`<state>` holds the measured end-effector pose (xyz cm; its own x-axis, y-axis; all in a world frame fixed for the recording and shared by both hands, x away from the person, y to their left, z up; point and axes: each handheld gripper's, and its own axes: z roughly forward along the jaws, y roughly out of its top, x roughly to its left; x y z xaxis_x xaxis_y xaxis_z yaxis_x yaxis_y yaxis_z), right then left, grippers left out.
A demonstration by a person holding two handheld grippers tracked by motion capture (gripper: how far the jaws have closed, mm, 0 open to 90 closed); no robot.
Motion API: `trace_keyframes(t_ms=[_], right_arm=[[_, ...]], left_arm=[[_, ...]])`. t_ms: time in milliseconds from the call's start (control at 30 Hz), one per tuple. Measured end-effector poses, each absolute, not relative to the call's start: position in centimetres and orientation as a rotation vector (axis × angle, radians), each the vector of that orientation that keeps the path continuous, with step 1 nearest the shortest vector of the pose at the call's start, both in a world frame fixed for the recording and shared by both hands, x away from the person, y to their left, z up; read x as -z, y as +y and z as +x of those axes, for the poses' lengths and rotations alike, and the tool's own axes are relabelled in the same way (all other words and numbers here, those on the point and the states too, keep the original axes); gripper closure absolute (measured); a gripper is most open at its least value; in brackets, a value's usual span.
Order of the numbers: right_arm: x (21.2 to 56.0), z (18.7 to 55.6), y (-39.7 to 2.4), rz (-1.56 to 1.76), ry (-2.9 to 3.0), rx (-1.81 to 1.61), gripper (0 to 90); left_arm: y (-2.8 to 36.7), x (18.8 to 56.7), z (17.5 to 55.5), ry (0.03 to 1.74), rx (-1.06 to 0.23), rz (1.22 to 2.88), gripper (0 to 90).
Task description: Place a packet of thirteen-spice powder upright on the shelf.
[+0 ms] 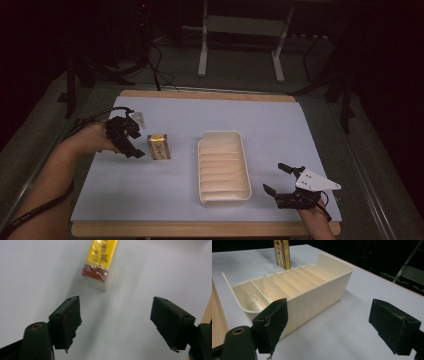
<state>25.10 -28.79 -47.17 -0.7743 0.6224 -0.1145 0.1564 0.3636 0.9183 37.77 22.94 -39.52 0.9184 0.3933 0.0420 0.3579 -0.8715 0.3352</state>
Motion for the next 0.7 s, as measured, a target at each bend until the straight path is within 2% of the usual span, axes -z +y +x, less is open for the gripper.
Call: trace_keyframes(t_ms=[167,700], right_arm=[[47.2,25.1,-28.8,0.672,2.187,-1.401,15.7],[47.4,25.2,-28.9,0.674,2.194,-1.41,15.9]], left_arm=[[22.8,39.6,38.4,0.523,-0.167,2.728,33.5],[20.0,40.1,39.9,0.471,-0.203,2.814,43.7]])
